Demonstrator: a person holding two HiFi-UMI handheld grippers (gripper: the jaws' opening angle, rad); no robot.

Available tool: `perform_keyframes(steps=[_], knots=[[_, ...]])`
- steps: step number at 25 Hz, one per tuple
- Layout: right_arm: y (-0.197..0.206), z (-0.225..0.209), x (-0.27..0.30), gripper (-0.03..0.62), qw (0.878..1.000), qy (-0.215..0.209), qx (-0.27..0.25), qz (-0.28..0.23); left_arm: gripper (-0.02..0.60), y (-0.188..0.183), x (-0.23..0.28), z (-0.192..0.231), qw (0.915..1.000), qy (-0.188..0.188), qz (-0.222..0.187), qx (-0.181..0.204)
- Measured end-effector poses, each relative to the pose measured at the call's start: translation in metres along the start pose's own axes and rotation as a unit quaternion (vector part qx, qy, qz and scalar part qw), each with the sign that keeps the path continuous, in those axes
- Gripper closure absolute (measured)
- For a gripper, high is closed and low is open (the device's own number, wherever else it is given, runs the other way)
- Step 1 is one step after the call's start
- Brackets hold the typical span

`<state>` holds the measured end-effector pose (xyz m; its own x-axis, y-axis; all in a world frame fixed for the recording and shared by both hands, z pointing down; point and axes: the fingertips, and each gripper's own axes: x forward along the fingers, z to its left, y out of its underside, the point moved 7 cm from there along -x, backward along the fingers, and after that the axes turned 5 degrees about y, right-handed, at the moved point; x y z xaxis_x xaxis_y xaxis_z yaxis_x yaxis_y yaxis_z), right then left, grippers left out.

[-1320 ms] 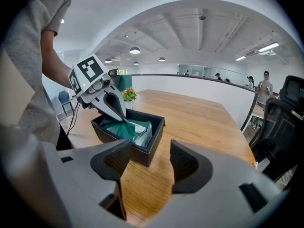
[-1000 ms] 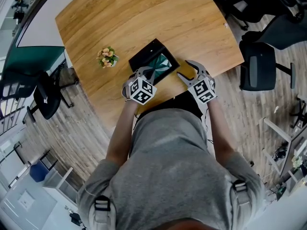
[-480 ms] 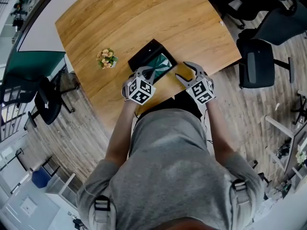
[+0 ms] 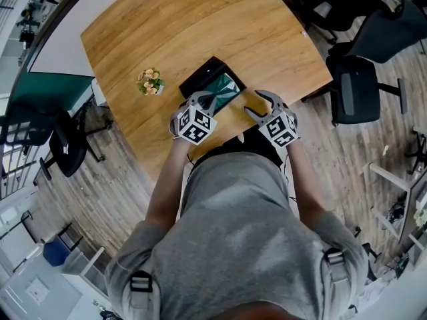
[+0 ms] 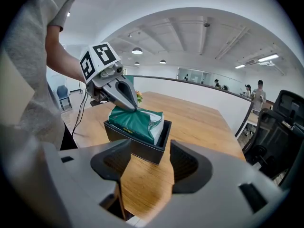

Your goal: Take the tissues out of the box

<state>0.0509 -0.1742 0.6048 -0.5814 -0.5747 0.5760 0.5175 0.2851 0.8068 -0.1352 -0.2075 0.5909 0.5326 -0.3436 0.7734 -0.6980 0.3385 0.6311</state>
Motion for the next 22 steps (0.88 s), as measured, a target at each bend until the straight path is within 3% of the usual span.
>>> perform_keyframes(steps=[22], knots=[[0.007,0.01,-0.039,0.332,0.999,0.03,-0.001,-0.013,0.561,-0.008,-0.037,-0.024,0.9996,-0.023,-0.014,-0.004]])
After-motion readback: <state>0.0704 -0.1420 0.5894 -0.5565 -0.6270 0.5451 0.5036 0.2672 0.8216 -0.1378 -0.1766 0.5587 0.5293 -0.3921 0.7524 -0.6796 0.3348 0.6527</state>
